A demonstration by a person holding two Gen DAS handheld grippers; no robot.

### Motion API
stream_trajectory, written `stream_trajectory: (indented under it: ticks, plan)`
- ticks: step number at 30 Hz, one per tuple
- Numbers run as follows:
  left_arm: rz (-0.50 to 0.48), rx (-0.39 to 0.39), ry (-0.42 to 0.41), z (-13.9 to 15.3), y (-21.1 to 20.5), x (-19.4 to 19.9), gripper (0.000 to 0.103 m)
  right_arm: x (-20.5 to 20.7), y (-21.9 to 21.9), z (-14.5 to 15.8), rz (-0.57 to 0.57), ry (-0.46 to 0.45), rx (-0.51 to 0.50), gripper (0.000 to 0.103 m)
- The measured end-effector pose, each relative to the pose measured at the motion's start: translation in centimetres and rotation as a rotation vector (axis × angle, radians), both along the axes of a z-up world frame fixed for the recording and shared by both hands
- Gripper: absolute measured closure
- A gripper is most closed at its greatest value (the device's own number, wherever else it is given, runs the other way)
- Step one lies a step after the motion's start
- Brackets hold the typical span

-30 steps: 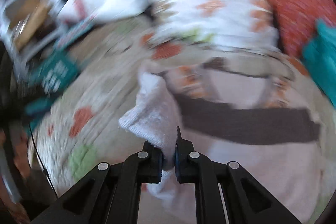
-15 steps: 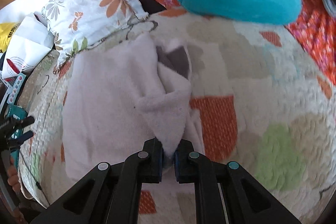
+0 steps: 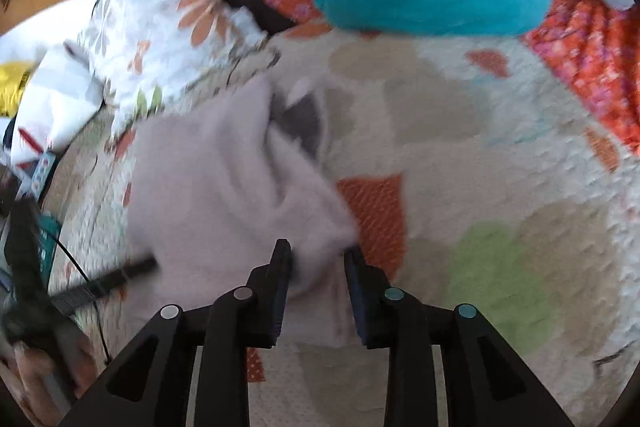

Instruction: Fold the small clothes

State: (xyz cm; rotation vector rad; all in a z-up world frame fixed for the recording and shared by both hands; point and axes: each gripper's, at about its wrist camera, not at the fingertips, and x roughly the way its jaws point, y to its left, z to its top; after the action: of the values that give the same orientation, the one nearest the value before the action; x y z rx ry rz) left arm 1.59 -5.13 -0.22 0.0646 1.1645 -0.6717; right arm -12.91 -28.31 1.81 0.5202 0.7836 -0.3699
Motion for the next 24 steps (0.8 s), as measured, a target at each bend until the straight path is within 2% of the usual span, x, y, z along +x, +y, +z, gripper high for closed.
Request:
stream_trajectory:
  ticks: [2,4,6,7,9,11,14,15,19,21,24]
  plan:
    - [0.004,0.005,-0.066,0.0,-0.1,-1.1,0.027,0.6,-0.4,1.6,0.015,-0.023,-0.017,0.073]
    - [-0.01,0.023,-0.094,-0.1,-0.2,-2.0,0.026,2.4,-0.5,3.2,0.066,-0.046,-0.001,0.073]
    - [0.0,0.011,-0.097,-0.2,0.1,-2.2,0.024,5.2,0.0,4.3,0.158,-0.077,0.066,0.074]
    - [0.006,0.004,-0.094,-0.3,0.3,-2.2,0.024,7.2,0.6,4.6,0.248,-0.083,0.124,0.075]
    - [0.007,0.001,-0.091,-0.4,0.4,-2.2,0.024,11.1,2.3,4.4,0.38,-0.063,0.2,0.078]
    - [0.01,0.001,-0.086,-0.4,0.4,-2.1,0.023,14.9,4.1,3.5,0.467,-0.016,0.215,0.079]
    - [0.012,-0.002,-0.078,-0.5,0.3,-2.0,0.022,21.7,6.1,0.4,0.568,0.082,0.273,0.08]
    - [0.013,-0.005,-0.076,-0.5,0.3,-1.9,0.022,23.3,6.3,-0.4,0.584,0.105,0.285,0.08]
    - [0.002,-0.006,-0.082,-0.6,0.1,-1.7,0.02,29.6,6.8,-3.4,0.54,0.197,0.215,0.098]
    - [-0.007,0.003,-0.091,-0.6,0.0,-1.7,0.02,31.8,6.8,-4.1,0.514,0.224,0.175,0.098]
    - [-0.018,0.008,-0.094,-0.6,-0.1,-1.8,0.019,33.7,6.5,-3.0,0.48,0.236,0.126,0.098]
